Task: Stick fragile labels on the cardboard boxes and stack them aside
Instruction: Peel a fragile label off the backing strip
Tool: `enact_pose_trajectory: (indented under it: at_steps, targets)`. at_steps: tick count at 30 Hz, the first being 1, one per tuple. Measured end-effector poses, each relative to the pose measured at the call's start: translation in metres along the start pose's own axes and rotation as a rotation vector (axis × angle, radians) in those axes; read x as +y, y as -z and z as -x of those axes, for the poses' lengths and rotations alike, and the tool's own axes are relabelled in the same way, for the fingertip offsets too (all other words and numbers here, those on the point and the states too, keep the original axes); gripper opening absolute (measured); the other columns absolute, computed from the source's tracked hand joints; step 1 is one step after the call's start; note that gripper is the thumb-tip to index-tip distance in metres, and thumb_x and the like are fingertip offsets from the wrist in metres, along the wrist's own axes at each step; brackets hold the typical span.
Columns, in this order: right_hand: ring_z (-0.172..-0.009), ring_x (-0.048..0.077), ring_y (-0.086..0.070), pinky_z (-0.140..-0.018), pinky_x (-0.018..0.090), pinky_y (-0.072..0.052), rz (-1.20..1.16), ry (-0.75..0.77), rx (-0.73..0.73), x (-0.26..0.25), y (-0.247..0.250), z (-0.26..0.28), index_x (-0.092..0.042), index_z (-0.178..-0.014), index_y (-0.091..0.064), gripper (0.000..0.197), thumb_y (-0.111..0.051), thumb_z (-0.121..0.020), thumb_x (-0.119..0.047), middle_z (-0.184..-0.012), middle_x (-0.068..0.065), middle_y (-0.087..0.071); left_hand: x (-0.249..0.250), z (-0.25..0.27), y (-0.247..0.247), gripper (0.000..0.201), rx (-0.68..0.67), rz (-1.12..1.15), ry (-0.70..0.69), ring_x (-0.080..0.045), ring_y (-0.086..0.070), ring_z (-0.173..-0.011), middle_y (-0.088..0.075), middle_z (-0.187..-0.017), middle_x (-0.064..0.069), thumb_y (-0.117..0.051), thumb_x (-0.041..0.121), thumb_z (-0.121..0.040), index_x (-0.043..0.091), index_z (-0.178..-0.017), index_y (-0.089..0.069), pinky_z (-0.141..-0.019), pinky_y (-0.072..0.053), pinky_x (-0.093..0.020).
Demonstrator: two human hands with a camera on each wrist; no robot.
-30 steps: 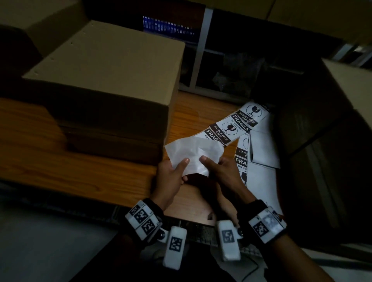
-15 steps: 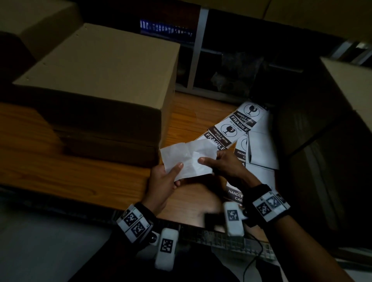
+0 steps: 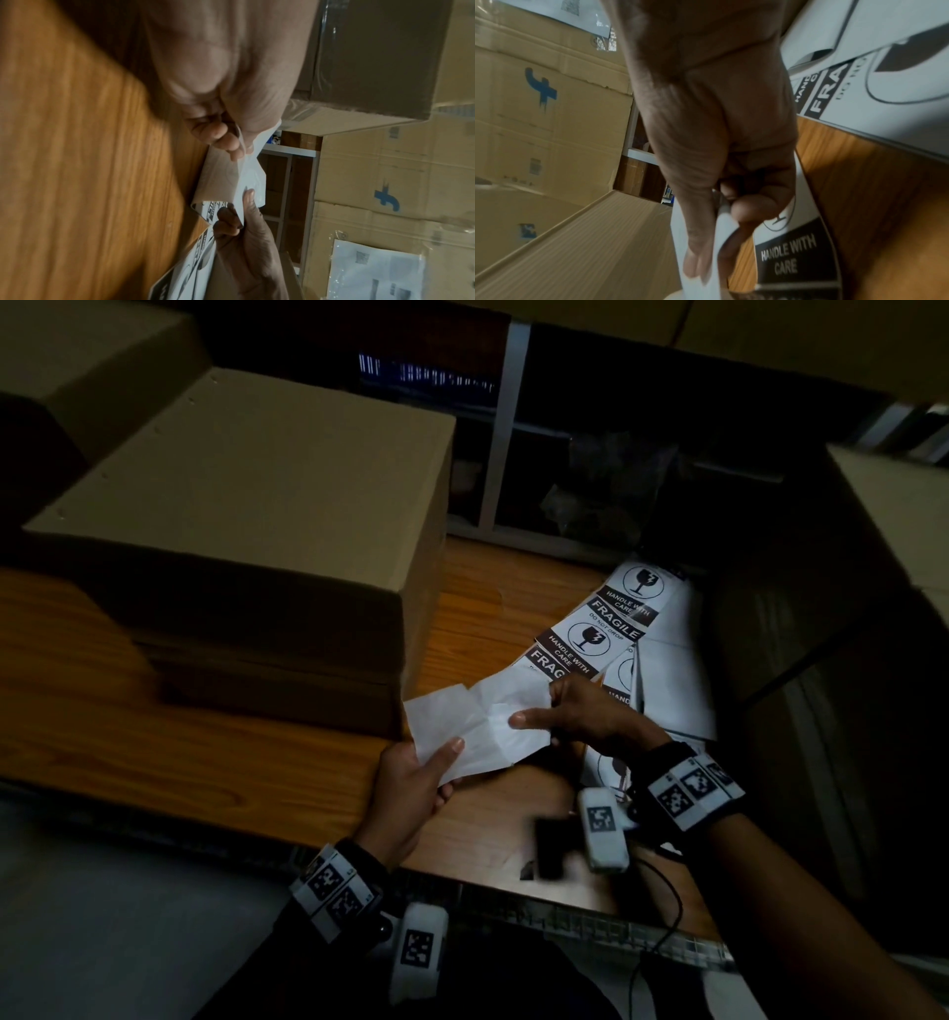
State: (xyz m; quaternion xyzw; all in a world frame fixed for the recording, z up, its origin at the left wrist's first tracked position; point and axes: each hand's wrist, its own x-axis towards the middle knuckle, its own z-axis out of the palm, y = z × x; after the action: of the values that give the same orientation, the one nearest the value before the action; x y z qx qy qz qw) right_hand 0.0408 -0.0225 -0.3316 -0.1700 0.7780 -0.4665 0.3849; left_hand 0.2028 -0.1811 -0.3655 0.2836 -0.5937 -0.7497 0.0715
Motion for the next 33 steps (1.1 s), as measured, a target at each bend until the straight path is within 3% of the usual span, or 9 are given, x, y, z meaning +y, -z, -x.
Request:
enact_pose_trajectory:
  at_steps: [12, 18, 21, 24, 26, 28, 30, 32, 33]
  targets:
    - [-0.042, 0.007, -0.051, -0.043, 0.015, -0.038, 0.124, -0.059, -0.112, -0.004, 0.008, -0.012, -0.008, -0.067, -0.068, 0.021, -0.078, -0.083, -0.018, -0.049, 0.001, -0.058, -0.013, -0.003, 0.005, 0.006, 0.042, -0.068, 0.081, -0.008, -0.05, -0.047, -0.059, -0.06, -0.003, -0.064, 0.022, -0.094, 0.016, -0.097, -0.064, -0.045, -0.038, -0.021]
    - [-0.045, 0.008, -0.054, -0.044, 0.017, -0.041, 0.074, -0.065, -0.088, 0.0, 0.002, -0.013, -0.005, -0.069, -0.067, 0.021, -0.08, -0.08, -0.017, -0.054, 0.004, -0.061, -0.014, -0.003, 0.011, 0.018, 0.041, -0.106, 0.097, -0.008, -0.053, -0.05, -0.066, -0.069, -0.004, -0.065, 0.024, -0.093, 0.012, -0.106, -0.064, -0.045, -0.04, -0.021]
    - [-0.057, 0.015, -0.062, -0.053, 0.021, -0.048, 0.089, -0.075, -0.081, 0.003, 0.004, -0.013, 0.003, -0.076, -0.07, 0.031, -0.084, -0.074, -0.025, -0.066, 0.009, -0.068, -0.013, -0.001, 0.01, 0.023, 0.042, -0.137, 0.091, -0.009, -0.057, -0.049, -0.067, -0.068, -0.004, -0.065, 0.022, -0.092, 0.007, -0.109, -0.064, -0.045, -0.043, -0.021]
    - [-0.086, 0.026, -0.069, -0.078, 0.036, -0.054, 0.138, -0.067, -0.065, 0.008, 0.002, -0.014, 0.002, -0.089, -0.073, 0.066, -0.088, -0.057, -0.053, -0.096, 0.015, -0.072, -0.006, 0.004, 0.016, 0.031, -0.02, -0.108, 0.085, -0.013, -0.063, -0.057, -0.072, -0.078, -0.003, -0.069, 0.025, -0.087, 0.007, -0.112, -0.063, -0.049, -0.047, -0.024]
    - [-0.092, 0.024, -0.07, -0.086, 0.038, -0.055, 0.146, -0.055, -0.045, 0.012, -0.001, -0.014, -0.005, -0.09, -0.075, 0.056, -0.087, -0.06, -0.051, -0.1, 0.012, -0.072, 0.003, 0.009, 0.022, 0.038, 0.031, -0.169, 0.067, -0.016, -0.067, -0.069, -0.072, -0.091, -0.005, -0.075, 0.028, -0.08, 0.013, -0.112, -0.06, -0.054, -0.048, -0.024]
    - [-0.08, 0.014, -0.07, -0.076, 0.03, -0.055, 0.15, -0.045, -0.022, 0.012, -0.005, -0.013, -0.01, -0.085, -0.075, 0.032, -0.085, -0.072, -0.038, -0.085, 0.003, -0.074, 0.008, 0.019, 0.025, 0.045, 0.265, -0.389, -0.087, -0.016, -0.061, -0.074, -0.065, -0.087, -0.003, -0.082, 0.03, -0.074, 0.017, -0.108, -0.055, -0.058, -0.044, -0.023]
    - [-0.066, 0.01, -0.065, -0.064, 0.026, -0.049, 0.193, -0.015, 0.026, 0.009, -0.012, -0.011, -0.007, -0.079, -0.072, 0.032, -0.084, -0.074, -0.037, -0.071, 0.001, -0.07, 0.016, 0.029, 0.023, 0.035, 0.402, -0.67, -0.524, -0.013, -0.052, -0.073, -0.057, -0.082, 0.001, -0.078, 0.034, -0.076, 0.013, -0.098, -0.06, -0.059, -0.04, -0.022]
    - [-0.063, 0.011, -0.062, -0.061, 0.028, -0.046, 0.293, 0.033, 0.109, 0.008, -0.018, -0.013, -0.003, -0.08, -0.069, 0.042, -0.083, -0.074, -0.041, -0.072, 0.007, -0.069, 0.013, 0.027, 0.015, 0.019, 0.174, -0.826, -0.892, -0.01, -0.051, -0.079, -0.057, -0.085, -0.002, -0.064, 0.027, -0.085, 0.009, -0.09, -0.065, -0.066, -0.043, -0.02]
    - [-0.066, 0.013, -0.063, -0.062, 0.029, -0.047, 0.351, 0.05, 0.144, 0.009, -0.021, -0.014, -0.005, -0.081, -0.07, 0.042, -0.082, -0.074, -0.044, -0.076, 0.006, -0.07, 0.01, 0.019, 0.01, 0.016, 0.045, -0.87, -0.943, -0.011, -0.053, -0.086, -0.059, -0.089, -0.003, -0.059, 0.022, -0.088, 0.007, -0.092, -0.066, -0.073, -0.044, -0.021]
